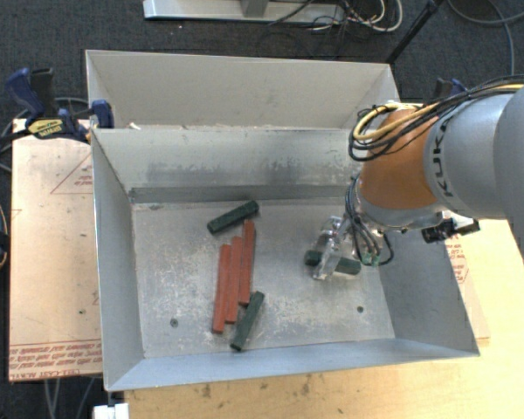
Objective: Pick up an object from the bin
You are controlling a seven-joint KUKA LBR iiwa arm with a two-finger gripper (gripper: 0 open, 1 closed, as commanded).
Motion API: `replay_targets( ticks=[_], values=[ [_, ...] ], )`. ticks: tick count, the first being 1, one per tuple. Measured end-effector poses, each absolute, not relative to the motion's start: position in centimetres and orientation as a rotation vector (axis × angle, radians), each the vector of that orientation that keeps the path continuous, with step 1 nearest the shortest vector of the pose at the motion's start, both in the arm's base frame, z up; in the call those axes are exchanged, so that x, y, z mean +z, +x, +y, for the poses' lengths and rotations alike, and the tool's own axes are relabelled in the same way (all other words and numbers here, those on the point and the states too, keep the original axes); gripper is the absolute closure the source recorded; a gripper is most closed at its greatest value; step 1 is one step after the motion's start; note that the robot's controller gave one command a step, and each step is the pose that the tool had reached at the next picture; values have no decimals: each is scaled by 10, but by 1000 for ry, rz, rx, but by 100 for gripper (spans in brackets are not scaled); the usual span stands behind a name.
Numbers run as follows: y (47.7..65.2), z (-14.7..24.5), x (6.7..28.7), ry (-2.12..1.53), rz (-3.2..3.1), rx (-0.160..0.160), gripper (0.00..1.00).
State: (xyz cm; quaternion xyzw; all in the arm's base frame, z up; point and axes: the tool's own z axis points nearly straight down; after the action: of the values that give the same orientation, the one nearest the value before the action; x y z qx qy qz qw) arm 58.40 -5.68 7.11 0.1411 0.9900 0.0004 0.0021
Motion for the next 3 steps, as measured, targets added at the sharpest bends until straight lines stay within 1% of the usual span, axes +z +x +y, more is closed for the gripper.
replay_targets(
  ticks=[1, 2, 3],
  values=[
    [584, -57, 73, 443, 3106, 1, 100],
    [582, -56, 81, 443, 3113, 1, 100],
    [582, -56, 98, 443, 3112, 1, 100]
  ],
)
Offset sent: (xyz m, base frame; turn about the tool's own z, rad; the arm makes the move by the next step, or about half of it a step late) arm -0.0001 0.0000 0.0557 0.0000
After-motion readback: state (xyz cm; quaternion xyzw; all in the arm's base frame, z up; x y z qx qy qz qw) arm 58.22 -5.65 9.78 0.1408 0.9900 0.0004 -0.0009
